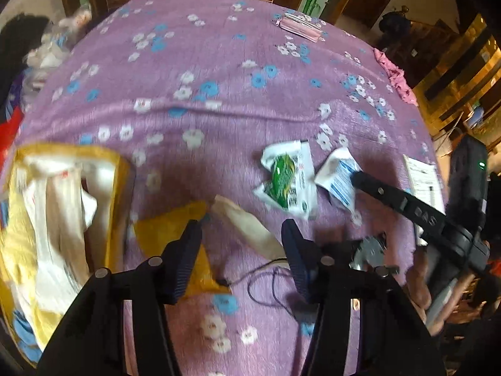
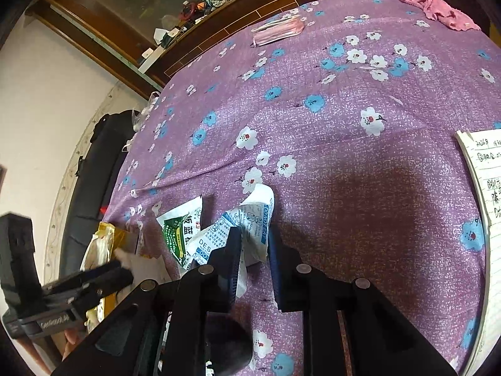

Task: Organize soft objects
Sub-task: 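Grasp the white-red packet with the left tool while the right tool grasps the blue-printed packet, then carry both white packets over the foam tray and open both tools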

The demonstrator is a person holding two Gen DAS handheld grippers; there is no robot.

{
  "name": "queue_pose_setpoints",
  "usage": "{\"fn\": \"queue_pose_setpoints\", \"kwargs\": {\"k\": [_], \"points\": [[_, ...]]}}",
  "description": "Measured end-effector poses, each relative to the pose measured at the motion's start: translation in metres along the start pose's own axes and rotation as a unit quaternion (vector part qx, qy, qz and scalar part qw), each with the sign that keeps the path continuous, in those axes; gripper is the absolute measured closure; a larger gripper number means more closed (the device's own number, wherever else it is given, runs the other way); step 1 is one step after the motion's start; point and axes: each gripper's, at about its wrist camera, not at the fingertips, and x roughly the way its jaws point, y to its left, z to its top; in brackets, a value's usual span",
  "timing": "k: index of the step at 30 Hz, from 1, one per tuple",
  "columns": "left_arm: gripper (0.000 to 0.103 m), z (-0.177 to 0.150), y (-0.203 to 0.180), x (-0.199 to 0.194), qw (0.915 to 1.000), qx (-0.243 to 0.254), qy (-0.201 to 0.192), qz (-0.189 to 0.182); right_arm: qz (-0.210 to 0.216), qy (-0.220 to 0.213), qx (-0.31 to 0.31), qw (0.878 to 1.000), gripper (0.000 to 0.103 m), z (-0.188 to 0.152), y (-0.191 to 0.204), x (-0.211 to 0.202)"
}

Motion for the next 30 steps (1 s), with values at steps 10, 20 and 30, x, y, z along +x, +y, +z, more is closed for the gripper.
{"fn": "queue_pose_setpoints", "kwargs": {"k": [10, 20, 30], "points": [[0.095, -0.006, 0.005, 0.008, 0.9981, -0.030, -0.025, -0.048, 0.014, 0.000, -0.016, 1.000, 0.095, -0.001, 0.004, -0.001], [0.098, -0.007, 0.007, -0.029, 0.9895, -0.043, -0.098, -0.097, 0.066, -0.066, -0.008, 0.996, 0.097, -0.001, -0.002, -0.034], [0.098, -0.014, 0.033, -0.076, 0.9766, -0.062, -0.180, -0.100, 0.066, -0.113, -0.004, 0.991, 0.097, -0.011, -0.005, -0.053]]}}
